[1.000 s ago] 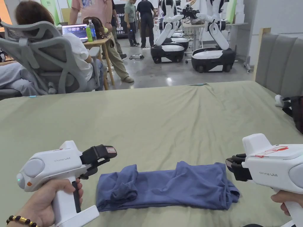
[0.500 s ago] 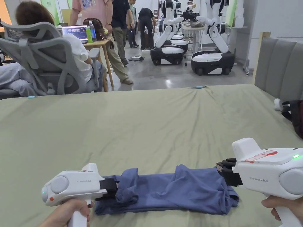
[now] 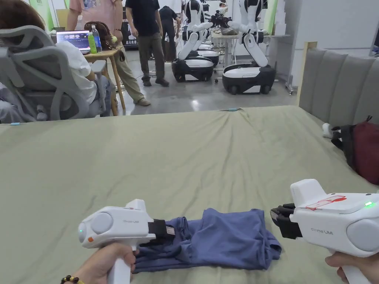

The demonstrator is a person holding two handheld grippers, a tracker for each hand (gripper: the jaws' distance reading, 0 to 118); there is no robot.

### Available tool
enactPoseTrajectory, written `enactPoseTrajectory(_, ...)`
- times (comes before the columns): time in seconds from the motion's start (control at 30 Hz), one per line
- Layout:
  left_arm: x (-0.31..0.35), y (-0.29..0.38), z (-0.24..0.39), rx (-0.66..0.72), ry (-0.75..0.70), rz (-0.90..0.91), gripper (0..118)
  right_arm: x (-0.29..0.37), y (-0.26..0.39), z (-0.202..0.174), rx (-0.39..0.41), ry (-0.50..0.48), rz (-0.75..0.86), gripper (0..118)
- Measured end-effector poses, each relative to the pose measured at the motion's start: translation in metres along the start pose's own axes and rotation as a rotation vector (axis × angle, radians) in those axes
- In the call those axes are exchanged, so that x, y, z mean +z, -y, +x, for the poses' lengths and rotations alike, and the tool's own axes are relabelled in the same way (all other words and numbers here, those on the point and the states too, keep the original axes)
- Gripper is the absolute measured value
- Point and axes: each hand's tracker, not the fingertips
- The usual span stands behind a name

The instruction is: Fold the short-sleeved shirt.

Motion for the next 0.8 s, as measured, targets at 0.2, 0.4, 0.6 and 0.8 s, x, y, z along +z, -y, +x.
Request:
enactPoseTrajectory(0.2,0.089,0.003,-0.037,0.088,-0.052,0.157,0,-0.01,-0.02,-0.016,-0.029,-0.032,0.064,0)
enactPoseTrajectory(0.4,0.125,0.008,-0.075,0.118,-0.095,0.193,0,-0.022,-0.025,-0.034,0.01,-0.044,0.08,0)
enactPoseTrajectory(0.6,0.12,0.01,-0.084,0.168,-0.065,0.205,113,-0.023,-0.018,-0.043,0.027,-0.085,0.06,0)
enactPoseTrajectory(0.8,0.082,0.005,-0.093,0.194,-0.118,0.15,108,-0.025,-0.016,-0.045,0.029,-0.088,0.045,0)
